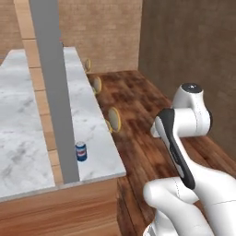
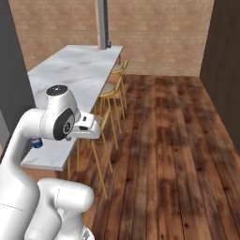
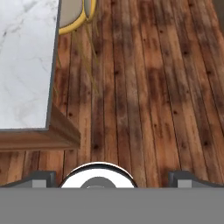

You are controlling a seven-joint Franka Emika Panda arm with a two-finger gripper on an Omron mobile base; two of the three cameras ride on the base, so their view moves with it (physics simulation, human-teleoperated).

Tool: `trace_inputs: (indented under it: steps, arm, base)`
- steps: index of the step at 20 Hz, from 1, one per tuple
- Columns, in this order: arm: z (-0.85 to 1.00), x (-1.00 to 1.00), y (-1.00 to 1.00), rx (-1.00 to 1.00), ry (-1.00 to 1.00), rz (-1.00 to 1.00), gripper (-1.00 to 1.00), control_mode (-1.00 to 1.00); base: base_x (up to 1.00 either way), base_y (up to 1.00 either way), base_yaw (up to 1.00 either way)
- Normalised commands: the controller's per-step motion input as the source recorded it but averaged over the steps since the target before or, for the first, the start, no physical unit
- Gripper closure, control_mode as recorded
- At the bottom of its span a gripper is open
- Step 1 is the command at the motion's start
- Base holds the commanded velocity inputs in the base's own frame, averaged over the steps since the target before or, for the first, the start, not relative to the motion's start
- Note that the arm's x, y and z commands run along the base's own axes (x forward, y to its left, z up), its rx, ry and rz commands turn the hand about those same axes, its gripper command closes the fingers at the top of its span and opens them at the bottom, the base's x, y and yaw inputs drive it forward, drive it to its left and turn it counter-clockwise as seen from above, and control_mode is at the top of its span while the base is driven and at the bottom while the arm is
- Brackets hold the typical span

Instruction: Four empty soda cans are scattered around the kitchen. Gather all the cans and cluster them next to the stove for recycling.

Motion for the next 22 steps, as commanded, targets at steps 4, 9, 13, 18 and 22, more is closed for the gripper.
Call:
trace_inputs:
  steps: [4, 9, 13, 18, 22]
  arm:
    - [0.00, 0.00, 0.00, 0.00, 0.00, 0.00, -1.00, 1.00]
    - [0.00, 0.00, 0.00, 0.00, 0.00, 0.00, -1.00, 1.00]
    - [0.00, 0.00, 0.00, 0.00, 0.00, 0.00, -1.00, 1.00]
    - [0.00, 0.00, 0.00, 0.00, 0.00, 0.00, -1.00, 1.00]
    - [0.00, 0.00, 0.00, 0.00, 0.00, 0.00, -1.00, 1.00]
  base:
    - [0.49, -0.55, 0.23]
    - [0.25, -0.65, 0.22]
    - [-0.02, -0.57, 0.33]
    - [-0.12, -0.30, 0.45]
    - [-0.12, -0.23, 0.47]
